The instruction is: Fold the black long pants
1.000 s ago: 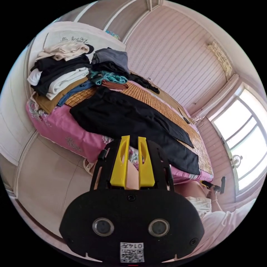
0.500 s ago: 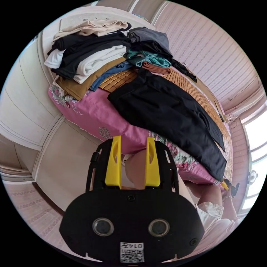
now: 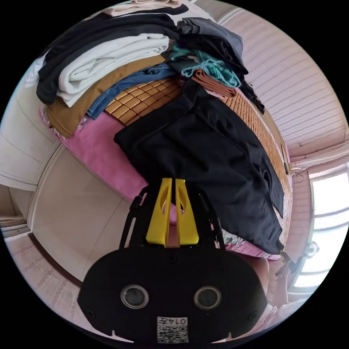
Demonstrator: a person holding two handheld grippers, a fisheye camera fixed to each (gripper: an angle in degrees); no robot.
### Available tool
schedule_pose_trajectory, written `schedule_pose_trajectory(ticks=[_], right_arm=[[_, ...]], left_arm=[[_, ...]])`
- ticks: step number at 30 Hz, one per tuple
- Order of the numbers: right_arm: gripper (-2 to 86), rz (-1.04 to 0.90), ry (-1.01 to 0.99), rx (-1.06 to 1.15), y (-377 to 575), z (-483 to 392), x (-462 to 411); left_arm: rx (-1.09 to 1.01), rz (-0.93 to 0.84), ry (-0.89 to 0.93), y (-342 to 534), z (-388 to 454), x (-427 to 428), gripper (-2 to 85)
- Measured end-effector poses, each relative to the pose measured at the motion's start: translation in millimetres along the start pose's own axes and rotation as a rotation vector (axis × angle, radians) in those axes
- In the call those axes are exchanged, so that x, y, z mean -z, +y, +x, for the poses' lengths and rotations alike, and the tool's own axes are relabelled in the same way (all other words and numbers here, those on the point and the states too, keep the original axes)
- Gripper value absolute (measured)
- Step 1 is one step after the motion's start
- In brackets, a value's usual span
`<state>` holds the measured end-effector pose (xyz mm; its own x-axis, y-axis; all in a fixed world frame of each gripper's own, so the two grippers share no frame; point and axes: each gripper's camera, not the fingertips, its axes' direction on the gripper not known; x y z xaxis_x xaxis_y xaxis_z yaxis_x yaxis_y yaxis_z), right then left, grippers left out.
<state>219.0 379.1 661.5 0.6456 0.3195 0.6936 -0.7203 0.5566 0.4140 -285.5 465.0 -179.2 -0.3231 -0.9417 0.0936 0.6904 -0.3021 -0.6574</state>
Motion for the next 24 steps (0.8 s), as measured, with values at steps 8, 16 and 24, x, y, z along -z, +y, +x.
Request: schedule_pose_trajectory(ticks=[8,16,24], right_arm=[[0.7,0.113,-0.070,0.124,-50,-35,71],[2.0,0.127,-0.023,0.195,-181,-117,88],[7.6,0.105,0.074,0.089,-258,-187,61]], left_arm=[[-0.131,0.239,0.140,8,34,54,-0.9],[-0.352,0.400,0.131,-94,146,69,1.6],[-0.166,0.380,0.079,-158,214,-10,9.6]])
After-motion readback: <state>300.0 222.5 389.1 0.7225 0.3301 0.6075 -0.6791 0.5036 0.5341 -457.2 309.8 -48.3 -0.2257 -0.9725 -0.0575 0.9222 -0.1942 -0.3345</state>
